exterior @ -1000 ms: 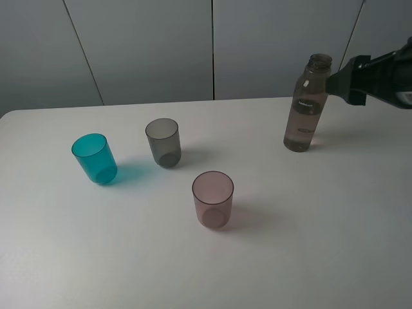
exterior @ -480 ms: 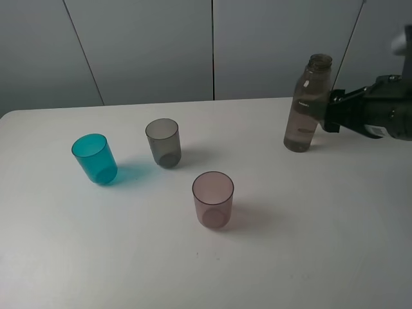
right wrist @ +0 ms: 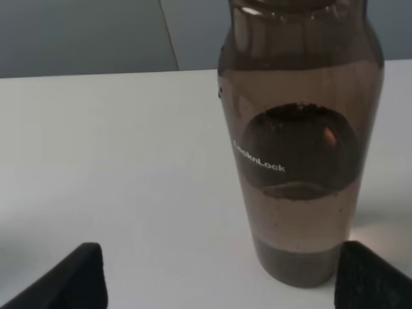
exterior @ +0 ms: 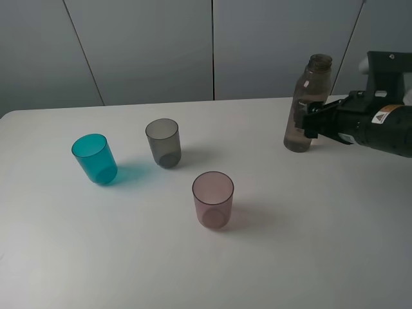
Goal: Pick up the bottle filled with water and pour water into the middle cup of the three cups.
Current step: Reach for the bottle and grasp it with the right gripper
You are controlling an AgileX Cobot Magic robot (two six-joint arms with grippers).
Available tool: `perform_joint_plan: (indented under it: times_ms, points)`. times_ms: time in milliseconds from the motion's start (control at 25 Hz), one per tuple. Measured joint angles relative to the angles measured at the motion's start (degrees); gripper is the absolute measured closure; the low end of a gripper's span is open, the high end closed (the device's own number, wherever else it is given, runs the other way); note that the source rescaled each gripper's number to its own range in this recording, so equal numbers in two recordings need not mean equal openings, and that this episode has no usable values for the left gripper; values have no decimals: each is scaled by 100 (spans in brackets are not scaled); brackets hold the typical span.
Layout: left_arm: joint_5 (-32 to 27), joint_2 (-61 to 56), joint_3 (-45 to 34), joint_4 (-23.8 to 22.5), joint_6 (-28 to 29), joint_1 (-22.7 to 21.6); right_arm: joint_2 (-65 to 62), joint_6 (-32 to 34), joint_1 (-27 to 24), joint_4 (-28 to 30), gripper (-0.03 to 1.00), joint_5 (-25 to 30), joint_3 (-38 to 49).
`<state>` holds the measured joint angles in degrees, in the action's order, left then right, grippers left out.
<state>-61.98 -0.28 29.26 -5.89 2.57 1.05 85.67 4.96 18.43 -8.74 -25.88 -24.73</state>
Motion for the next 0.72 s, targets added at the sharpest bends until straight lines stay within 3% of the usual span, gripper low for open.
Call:
perform_joint_plan:
  times_ms: [320,720]
  points:
    - [0,0,0,0,0,0,899,-564,350,-800,69,-1358,24]
    - [0,0,0,0,0,0,1617,-691,374,-989,69,-2489,24]
